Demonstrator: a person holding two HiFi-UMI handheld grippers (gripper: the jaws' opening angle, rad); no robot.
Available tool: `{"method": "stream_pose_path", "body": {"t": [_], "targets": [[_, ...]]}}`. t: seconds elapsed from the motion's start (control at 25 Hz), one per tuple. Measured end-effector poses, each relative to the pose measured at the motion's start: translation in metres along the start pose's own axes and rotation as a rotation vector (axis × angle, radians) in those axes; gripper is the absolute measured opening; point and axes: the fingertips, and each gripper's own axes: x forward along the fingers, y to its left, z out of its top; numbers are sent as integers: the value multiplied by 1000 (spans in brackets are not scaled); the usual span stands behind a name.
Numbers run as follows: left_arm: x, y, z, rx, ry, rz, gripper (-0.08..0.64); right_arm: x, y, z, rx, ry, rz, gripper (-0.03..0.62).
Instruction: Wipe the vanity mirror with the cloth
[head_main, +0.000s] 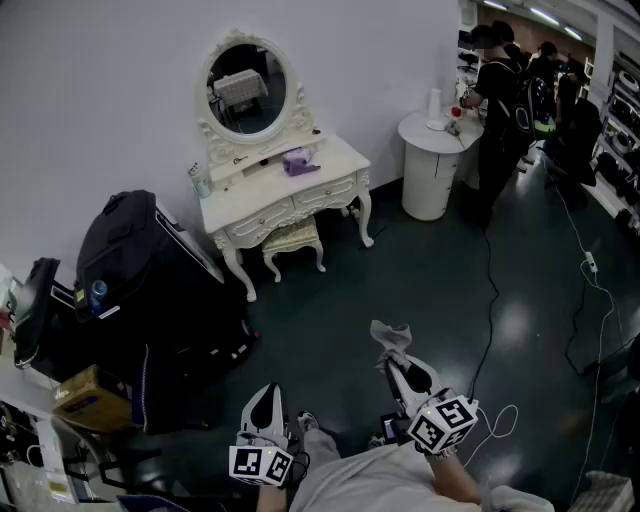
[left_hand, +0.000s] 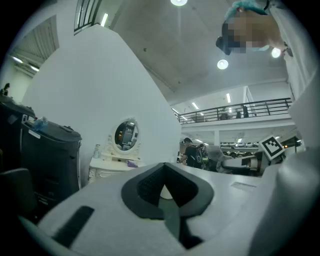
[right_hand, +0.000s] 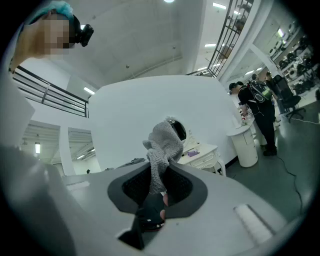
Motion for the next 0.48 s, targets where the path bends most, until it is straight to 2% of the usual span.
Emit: {"method": "stream_pose_path", "body": {"t": [0.16,0.28,0.48], "targets": [[-10,-5,-2,-12,-18,45,0,-17,1,3,-18,13,-4,64],[-9,-8,0,16,-27,39,0,-20,3,4,-50,-1,-1,64],[-9,-14,-2,-3,-20,26,0,-27,3,0,-56,15,-29,64]]}}
